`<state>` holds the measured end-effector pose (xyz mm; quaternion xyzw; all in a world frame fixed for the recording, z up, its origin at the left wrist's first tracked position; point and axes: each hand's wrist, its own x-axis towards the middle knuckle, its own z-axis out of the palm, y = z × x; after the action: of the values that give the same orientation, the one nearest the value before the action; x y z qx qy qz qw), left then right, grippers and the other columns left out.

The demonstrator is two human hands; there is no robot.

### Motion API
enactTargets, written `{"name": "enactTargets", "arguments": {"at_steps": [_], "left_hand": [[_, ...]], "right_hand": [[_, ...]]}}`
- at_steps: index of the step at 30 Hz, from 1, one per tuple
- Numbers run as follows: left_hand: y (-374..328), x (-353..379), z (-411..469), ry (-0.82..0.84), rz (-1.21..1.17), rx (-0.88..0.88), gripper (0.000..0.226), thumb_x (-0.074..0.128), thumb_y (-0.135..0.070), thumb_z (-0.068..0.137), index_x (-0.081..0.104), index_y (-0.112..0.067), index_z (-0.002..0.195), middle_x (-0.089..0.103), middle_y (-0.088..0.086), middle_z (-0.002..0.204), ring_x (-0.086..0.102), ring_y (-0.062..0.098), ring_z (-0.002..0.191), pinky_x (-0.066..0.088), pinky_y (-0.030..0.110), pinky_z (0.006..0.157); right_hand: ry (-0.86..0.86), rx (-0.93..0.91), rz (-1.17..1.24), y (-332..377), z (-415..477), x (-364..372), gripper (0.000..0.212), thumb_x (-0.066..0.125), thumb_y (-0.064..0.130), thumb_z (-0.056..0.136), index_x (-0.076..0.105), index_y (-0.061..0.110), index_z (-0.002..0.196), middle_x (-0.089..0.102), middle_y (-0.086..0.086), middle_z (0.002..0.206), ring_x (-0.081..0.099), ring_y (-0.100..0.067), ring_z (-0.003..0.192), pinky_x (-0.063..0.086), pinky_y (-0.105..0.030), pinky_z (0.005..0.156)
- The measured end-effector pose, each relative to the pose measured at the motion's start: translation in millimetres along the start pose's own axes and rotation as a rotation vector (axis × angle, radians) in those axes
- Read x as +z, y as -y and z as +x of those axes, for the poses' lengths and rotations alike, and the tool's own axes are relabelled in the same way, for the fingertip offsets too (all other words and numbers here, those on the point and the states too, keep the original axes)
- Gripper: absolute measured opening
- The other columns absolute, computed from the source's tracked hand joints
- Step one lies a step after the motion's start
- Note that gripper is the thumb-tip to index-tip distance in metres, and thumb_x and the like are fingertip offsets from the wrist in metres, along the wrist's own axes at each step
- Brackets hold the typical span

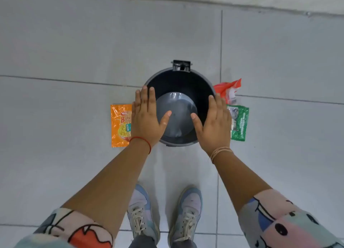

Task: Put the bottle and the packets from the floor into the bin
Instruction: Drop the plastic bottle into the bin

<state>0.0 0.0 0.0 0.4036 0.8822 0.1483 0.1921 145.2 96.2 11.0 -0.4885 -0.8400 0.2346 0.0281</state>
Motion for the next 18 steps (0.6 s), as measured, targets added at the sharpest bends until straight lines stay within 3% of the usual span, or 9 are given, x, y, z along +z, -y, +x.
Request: {"name": "enactTargets", "arguments": {"at_steps": [4,9,14,18], "left_hand": [[6.9,24.4,7.7,-0.036,0.05,-0.102,0.084,0.041,-0.053,0.088,-0.003,-0.008,0.145,-0.006,0.018,0.155,-0.007,0.032,0.143,0.002,0.039,0.116],[31.0,39.5,16.7,-0.041,0.247,-0.033,0.088,0.029,-0.064,0.085,-0.006,-0.009,0.144,-0.007,0.014,0.156,-0.01,0.029,0.143,-0.009,0.038,0.113],[31.9,42.0,25.4,-0.029,0.169,-0.051,0.093,0.022,-0.07,0.081,-0.002,-0.006,0.144,-0.002,0.016,0.156,-0.007,0.031,0.143,-0.002,0.041,0.114],[19.2,45.4,25.9,-0.061,0.145,-0.092,0.094,0.027,-0.07,0.082,0.0,-0.004,0.144,0.002,0.019,0.155,-0.003,0.032,0.143,-0.002,0.04,0.114]], "right_hand": [[-0.105,0.022,0.01,-10.1,3.3,26.8,0.066,0.049,0.039,0.093,0.027,0.002,0.142,0.021,-0.02,0.154,0.016,-0.035,0.143,0.017,-0.047,0.118],[-0.078,-0.012,-0.013,-16.4,-3.1,55.8,0.069,0.049,0.038,0.093,0.021,0.001,0.144,0.016,-0.02,0.155,0.009,-0.033,0.145,0.01,-0.044,0.118],[-0.099,-0.02,-0.025,-18.1,-3.5,61.1,0.068,0.052,0.037,0.092,0.024,0.001,0.143,0.02,-0.019,0.154,0.011,-0.033,0.144,0.004,-0.04,0.117],[-0.077,-0.015,0.019,-19.8,-2.7,58.2,0.066,0.053,0.037,0.092,0.026,0.003,0.143,0.021,-0.018,0.154,0.013,-0.032,0.144,0.008,-0.041,0.117]]}}
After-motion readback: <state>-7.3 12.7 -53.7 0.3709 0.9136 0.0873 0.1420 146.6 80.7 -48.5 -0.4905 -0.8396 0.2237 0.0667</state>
